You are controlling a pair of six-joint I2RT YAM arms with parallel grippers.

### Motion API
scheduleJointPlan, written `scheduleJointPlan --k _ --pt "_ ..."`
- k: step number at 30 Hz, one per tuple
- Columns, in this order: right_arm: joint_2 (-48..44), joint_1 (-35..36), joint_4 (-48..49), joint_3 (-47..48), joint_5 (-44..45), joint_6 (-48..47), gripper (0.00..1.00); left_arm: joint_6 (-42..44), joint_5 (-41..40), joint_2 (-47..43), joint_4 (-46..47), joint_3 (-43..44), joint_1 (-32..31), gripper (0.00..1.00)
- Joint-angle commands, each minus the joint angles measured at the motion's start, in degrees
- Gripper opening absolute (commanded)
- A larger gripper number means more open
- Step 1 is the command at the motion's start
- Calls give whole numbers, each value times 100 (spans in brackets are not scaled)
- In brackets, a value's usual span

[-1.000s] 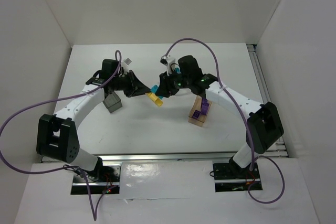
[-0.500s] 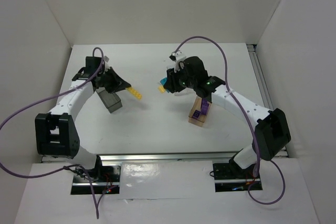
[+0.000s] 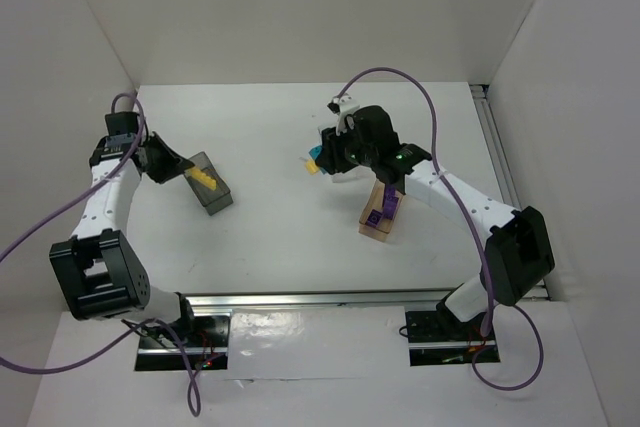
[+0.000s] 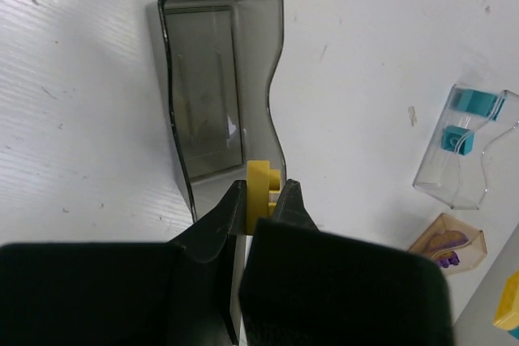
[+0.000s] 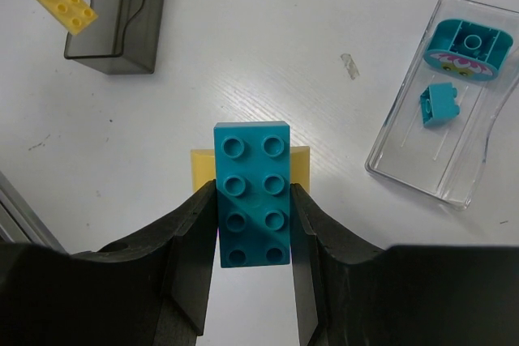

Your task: Sort the legos into containers by color

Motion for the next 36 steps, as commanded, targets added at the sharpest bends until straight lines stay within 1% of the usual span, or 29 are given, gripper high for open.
scheduleJointPlan --k 1,4,5,6,8,9,10,12,13,14,15,16,17,18,19,20,21,22,23,24,25,26,27,28,29,30,33,34,36 --pt "-155 -14 135 36 -7 38 7 187 21 237 55 192 82 0" --pt "-155 -14 83 36 -7 38 7 239 284 614 188 244 82 0" --pt "-155 -14 83 36 -7 38 7 240 285 720 188 297 82 5" --pt "-155 -14 83 36 -59 38 7 292 337 817 188 437 82 34" --pt "-155 -14 83 88 -121 38 7 423 390 888 100 561 82 70" --pt "-155 -14 83 88 -121 38 7 424 391 966 100 709 82 80" --pt "-155 -14 83 88 -234 38 7 511 599 967 13 772 82 90" --pt "-155 -14 83 88 -349 38 7 687 1012 845 12 842 82 91" --pt "-103 -14 83 141 -585 38 7 740 1302 548 169 842 82 89" --pt "-103 -101 83 141 -778 38 7 871 2140 345 710 686 82 88" --pt "-103 -102 170 141 -989 90 7 934 2557 152 950 580 82 86" --pt "-103 -180 223 141 -1444 91 7 1004 3031 -155 1179 405 -49 86" --pt "-103 -294 223 141 -1649 204 7 1179 3898 -262 1634 325 -155 86" --pt "-103 -356 397 141 -1877 205 7 1346 4193 -263 1638 324 -304 86" --pt "-103 -417 469 141 -2279 301 7 1443 4370 -316 1577 446 -662 88" --pt "-103 -470 530 141 -2457 372 7 1496 4642 -316 1577 499 -813 88" --pt "-103 -523 592 141 -2590 372 7 1497 4732 -220 1507 500 -963 86" --pt "-103 -523 645 141 -2652 372 7 1418 4732 -159 1506 552 -1277 86" --pt "-103 -523 645 141 -2653 372 7 1348 4732 -97 1506 552 -1429 85" --pt "-103 -523 645 193 -2713 424 7 1278 4628 8 1506 605 -1587 83" --pt "-103 -523 584 194 -2714 425 7 1277 4470 9 1506 605 -1919 81" --pt "-50 -523 584 316 -2618 503 7 1408 4286 9 1367 770 -2122 79" --pt "55 -584 479 413 -2556 643 7 1748 3814 9 1314 772 -2342 79" --pt "143 -585 139 544 -2556 697 7 1873 3462 -278 1313 772 -2535 79" --pt "326 -663 -30 780 -2773 697 7 2014 3075 -411 1313 772 -2885 82" --pt "380 -716 -110 835 -2880 880 7 2102 2262 -543 1313 772 -3028 83" --pt "442 -778 -111 897 -3205 1153 7 2506 1536 -756 1217 850 -3503 85" --pt "503 -857 -111 897 -3302 1337 7 2673 1081 -756 1216 851 -3617 85" --pt "634 -910 -111 959 -3600 1505 7 2814 718 -756 1164 904 -3934 85"
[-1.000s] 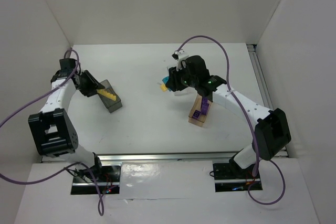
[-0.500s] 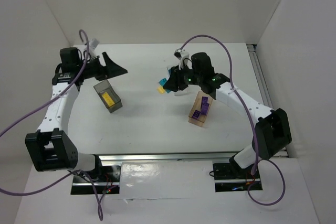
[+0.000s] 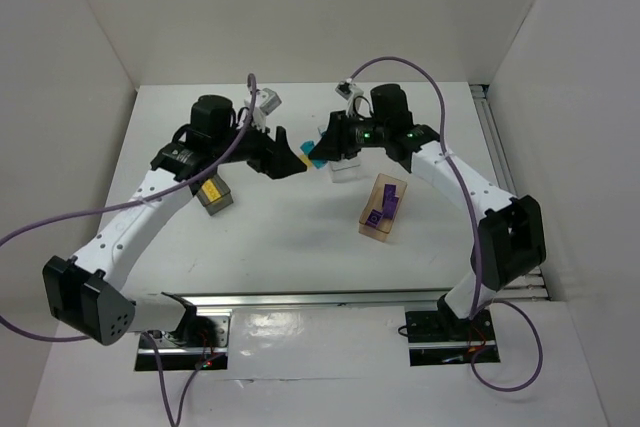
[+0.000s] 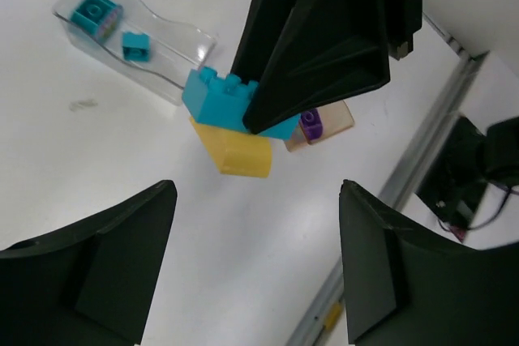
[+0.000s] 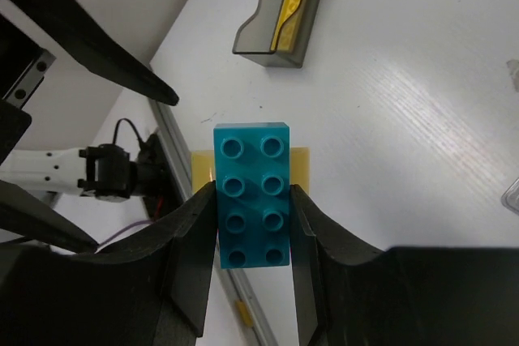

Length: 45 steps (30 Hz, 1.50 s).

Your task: Sort the legos into containers by color

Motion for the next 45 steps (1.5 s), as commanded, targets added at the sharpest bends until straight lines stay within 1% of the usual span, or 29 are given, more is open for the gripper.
scheduleJointPlan --k 1,2,4,6,7,8,10,13,14,17,23,24,25,26,28,30,32,33,34,35,37,39,41,42,44,45 --pt "170 -143 -67 353 -696 579 7 679 -1523 -176 47 264 -346 85" --pt "266 -143 -67 353 -767 580 7 732 -1700 -176 47 264 -494 85" --pt "398 -143 -198 476 -838 632 7 943 -2078 -176 47 264 -549 85" --pt "460 -143 -199 529 -1030 712 7 1075 -2281 -176 47 264 -768 85" --pt "460 -143 -199 529 -1092 799 7 1128 -2535 -116 47 264 -855 85" --pt "512 -143 -138 529 -1145 887 7 1242 -2650 -54 -14 324 -1030 83" --pt "574 -143 -58 529 -1207 993 7 1312 -2861 8 -15 325 -1155 80" --pt "574 -143 3 529 -1268 1055 7 1435 -3011 157 -15 325 -1287 79" --pt "574 -143 3 529 -1269 1124 7 1488 -3012 158 -76 325 -1357 78" --pt "574 -143 74 529 -1339 1125 7 1577 -2679 219 -147 325 -1357 78" --pt "680 -196 205 424 -1532 1178 7 1577 -2757 395 -147 325 -1357 75" --pt "680 -196 275 424 -1532 1178 7 1577 -2757 395 -147 325 -1357 70" --pt "680 -196 328 372 -1532 1239 7 1577 -2757 395 -147 325 -1357 68" --pt "680 -196 328 371 -1532 1239 7 1577 -2679 395 -77 325 -1357 68" --pt "680 -196 328 371 -1532 1239 7 1577 -2625 395 -24 325 -1357 64" --pt "680 -196 328 318 -1532 1239 7 1577 -2572 456 -24 386 -1357 62" --pt "680 -196 328 318 -1532 1239 7 1577 -2572 456 -24 439 -1357 59" --pt "680 -196 328 318 -1532 1239 7 1577 -2520 456 -24 439 -1357 57" --pt "680 -196 328 266 -1532 1239 7 1577 -2520 456 -24 439 -1357 42" --pt "680 -196 328 266 -1532 1239 7 1577 -2467 456 -24 439 -1357 33" --pt "680 -196 328 266 -1532 1239 7 1577 -2414 456 -24 439 -1357 21" --pt "680 -248 328 266 -1462 1187 7 1577 -2353 456 -76 439 -1357 14" --pt "680 -318 276 152 -1253 1186 7 1577 -2292 456 -128 387 -1305 10" --pt "584 -397 276 99 -1182 1186 7 1577 -2100 404 -199 387 -1305 9" --pt "470 -503 399 46 -980 1239 7 1577 -1949 404 -260 247 -1165 2" --pt "356 -556 468 -6 -770 1239 7 1629 -1783 325 -313 246 -1112 0"
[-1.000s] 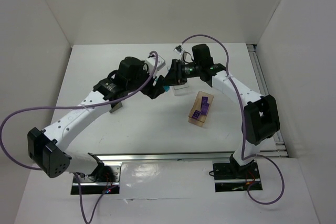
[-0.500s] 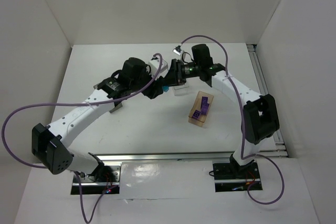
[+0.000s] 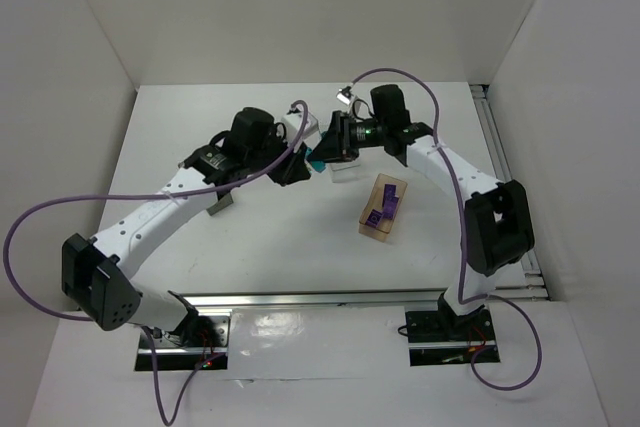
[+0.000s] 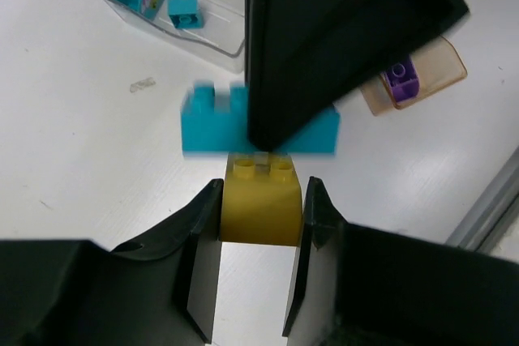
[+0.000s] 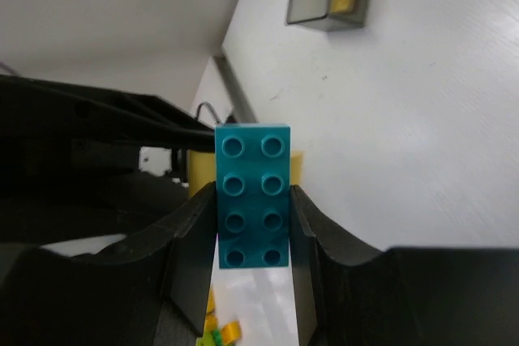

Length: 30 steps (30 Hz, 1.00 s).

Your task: Sort the legos into containers by color

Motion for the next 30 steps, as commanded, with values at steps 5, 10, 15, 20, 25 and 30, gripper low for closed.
scheduleJointPlan --k 5,10,15,20,25,30 --pt "-431 -623 315 -79 782 -80 7 -111 904 -361 -238 -251 635 0" --pt "-439 -624 -108 71 1617 -265 7 -971 -419 -238 -281 -305 1425 0" --pt "-571 -624 -274 -8 1890 -388 7 -2201 -923 157 -844 -164 2610 0" --pt "-571 -624 -407 -132 2022 -546 7 -2879 -1484 342 -1029 -550 3034 0" --pt "-571 -624 -346 -246 2022 -598 7 -3232 -1697 281 -863 -911 3245 0" --pt "-466 -624 -346 -246 1970 -599 7 -3337 -1986 509 -1020 -718 3246 21"
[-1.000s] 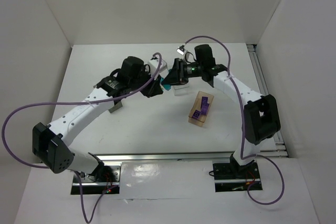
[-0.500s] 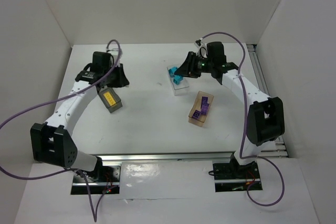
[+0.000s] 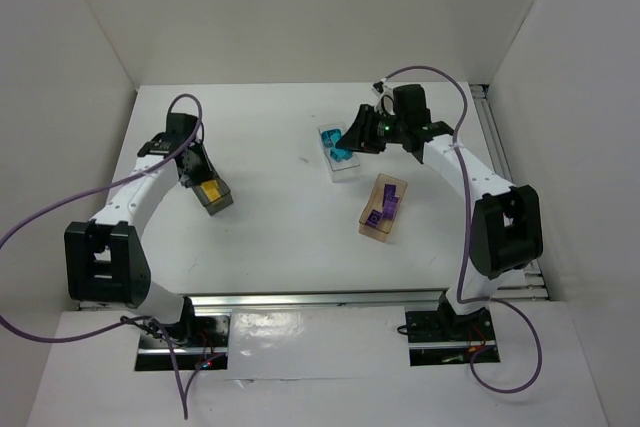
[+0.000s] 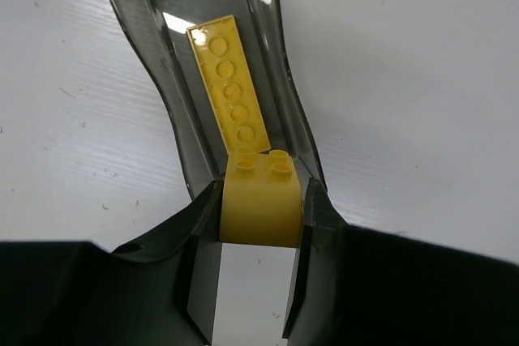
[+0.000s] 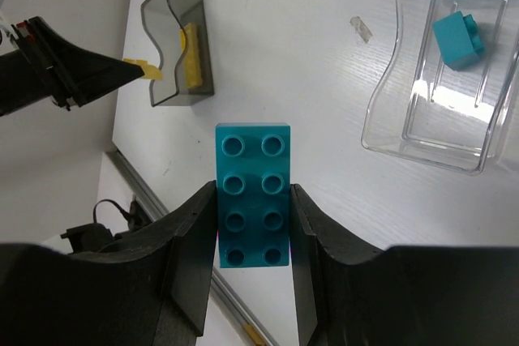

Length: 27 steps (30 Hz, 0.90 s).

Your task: Sort the legos into containers by color

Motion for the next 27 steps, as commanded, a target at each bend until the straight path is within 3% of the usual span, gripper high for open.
scheduleJointPlan --k 1,2,3,4,6,12,17,23,26,27 --pt "-180 34 63 -1 -4 -107 7 -253 -339 146 -28 218 42 30" --pt "-180 34 63 -1 -4 -107 7 -253 -339 147 -28 218 42 41" --pt "-180 34 63 -1 -4 -107 7 -253 -339 147 -28 218 42 70" --pt "-180 34 63 -53 -4 -107 7 -253 -339 147 -28 218 42 86" --pt "-118 34 63 -54 57 -107 7 -253 -339 147 -28 270 -28 100" --pt "180 139 -331 236 1005 -380 7 -253 -559 -204 -264 638 -213 100" --pt "637 508 -648 806 2561 -661 7 -131 -489 -713 -397 1052 -319 100" --pt "1595 728 -701 1651 3088 -661 12 -7 -515 -838 -836 1563 -512 100" --pt "2024 728 -631 1949 3353 -661 23 -7 -515 -952 -889 1615 -565 100" --pt "2131 728 -701 2063 3432 -591 42 -7 -515 -952 -889 1563 -565 100"
